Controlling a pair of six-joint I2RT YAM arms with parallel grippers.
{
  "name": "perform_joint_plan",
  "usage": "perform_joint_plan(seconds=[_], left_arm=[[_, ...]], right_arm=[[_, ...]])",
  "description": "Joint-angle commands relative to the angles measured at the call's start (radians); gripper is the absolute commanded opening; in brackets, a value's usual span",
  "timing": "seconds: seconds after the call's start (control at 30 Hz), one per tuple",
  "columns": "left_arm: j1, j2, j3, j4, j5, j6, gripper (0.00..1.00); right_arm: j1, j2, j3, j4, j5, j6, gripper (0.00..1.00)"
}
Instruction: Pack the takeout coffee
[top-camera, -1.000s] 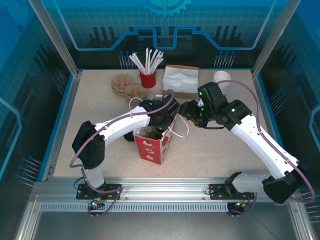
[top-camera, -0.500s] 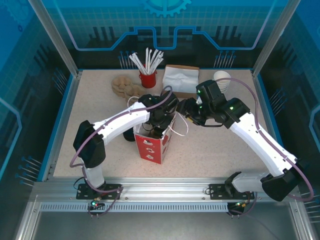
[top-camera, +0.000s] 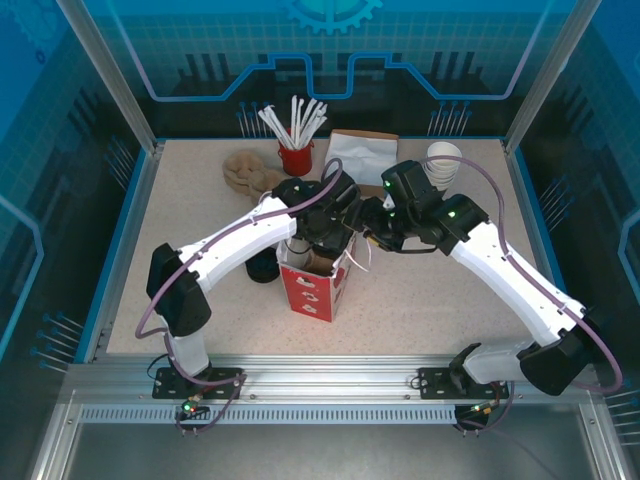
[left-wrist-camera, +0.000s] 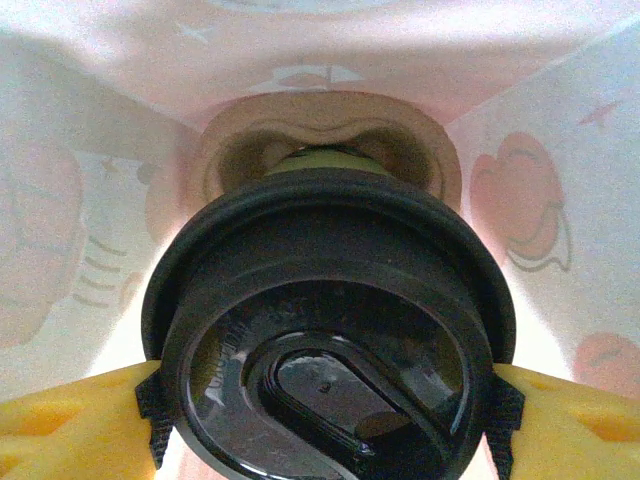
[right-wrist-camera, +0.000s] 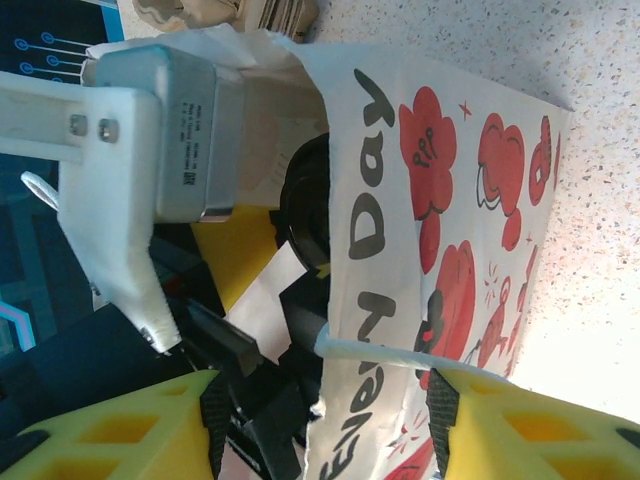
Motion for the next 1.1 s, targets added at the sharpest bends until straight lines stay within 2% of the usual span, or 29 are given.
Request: perform_joint_plan(seconds=[0.0, 0.27, 0.47, 0.77, 0.87, 1.07], left_arm=[[-0.005, 0.005, 0.047, -0.058, 0.017, -0.036, 0.79], [-0.001, -0.01, 0.125, -0.133, 0.024, -0.049, 0.79], [0.019, -0.009, 0.094, -0.109, 0.029, -0.042, 0.75], [0.02, -0.002, 0.085, -0.093, 0.025, -0.039, 0.75], [0.02, 0.002, 0.075, -0.086, 0.016, -0.035, 0.76], [0.02, 0.0, 0.066, -0.086, 0.008, -0.035, 0.76]], right_arm=[[0.015, 0.021, 0.038, 0.003, 0.029, -0.012, 0.58], [0.011, 0.044, 0.048, -0.02, 0.067, -0.021, 0.57], [0.011, 0.053, 0.066, -0.021, 0.065, -0.042, 0.55], [0.008, 0.051, 0.058, -0.023, 0.059, -0.051, 0.53], [0.008, 0.053, 0.052, -0.026, 0.057, -0.062, 0.48], [0.007, 0.047, 0.037, -0.032, 0.06, -0.093, 0.31]])
